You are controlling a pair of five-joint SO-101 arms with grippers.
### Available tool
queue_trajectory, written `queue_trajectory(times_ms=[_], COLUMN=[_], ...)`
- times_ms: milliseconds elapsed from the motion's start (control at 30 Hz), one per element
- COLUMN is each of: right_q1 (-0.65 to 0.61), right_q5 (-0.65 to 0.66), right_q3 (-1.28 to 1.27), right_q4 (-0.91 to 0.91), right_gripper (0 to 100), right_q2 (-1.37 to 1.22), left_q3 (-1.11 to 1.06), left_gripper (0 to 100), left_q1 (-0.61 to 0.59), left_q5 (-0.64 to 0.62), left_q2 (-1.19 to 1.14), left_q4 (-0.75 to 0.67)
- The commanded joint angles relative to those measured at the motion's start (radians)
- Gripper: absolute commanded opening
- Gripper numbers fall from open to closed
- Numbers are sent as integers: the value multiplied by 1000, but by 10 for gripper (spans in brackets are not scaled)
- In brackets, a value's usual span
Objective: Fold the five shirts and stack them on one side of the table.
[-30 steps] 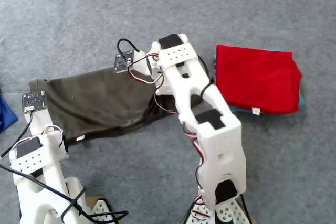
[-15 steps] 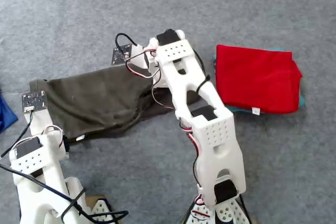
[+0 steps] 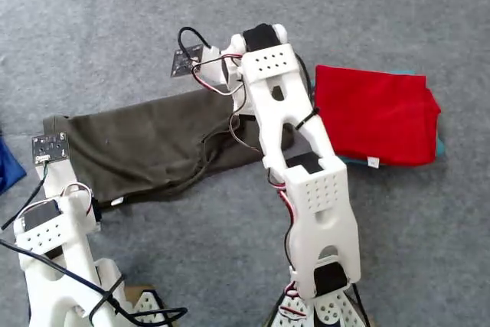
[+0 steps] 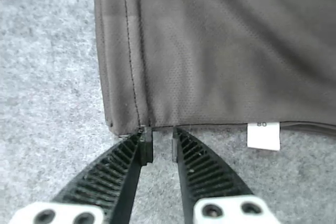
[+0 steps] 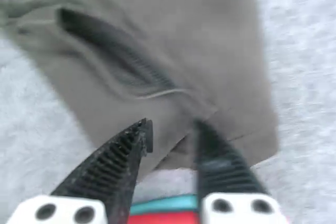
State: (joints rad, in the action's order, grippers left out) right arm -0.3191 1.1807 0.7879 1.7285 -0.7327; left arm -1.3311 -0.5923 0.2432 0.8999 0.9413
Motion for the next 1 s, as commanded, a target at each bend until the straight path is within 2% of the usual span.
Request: queue_trajectory(times_ms=[0,67,167,233,500,600,767,900,967], right_q1=[15,12,-23,-41,-100,-101,-97,-86,-71], right_q5=[-107,-160,-172,-181,-367,-420,-417,-362,-365], right_q3=[44,15,-48,-79,-53,7,88,228,262], right_q4=[31,32,11,-49,-318,-264,-152,31,38], right_gripper=[15,13,14,14,15,15,15,15,15], right_q2=[19,19,7,-13,-154,-165,-160,-162,-159], left_q3=[5,7,7,7,4,2,1,1,1], left_gripper=[93,94,94,94,91,91,92,93,93], left_q1=[7,7,7,7,7,7,7,7,7], left_q5=[5,5,5,5,5,5,5,5,5], left_q2=[-2,-3,-5,-5,-3,0,2,2,3], left_q4=[-15,-15,-15,-15,-15,-14,-12,-12,-12])
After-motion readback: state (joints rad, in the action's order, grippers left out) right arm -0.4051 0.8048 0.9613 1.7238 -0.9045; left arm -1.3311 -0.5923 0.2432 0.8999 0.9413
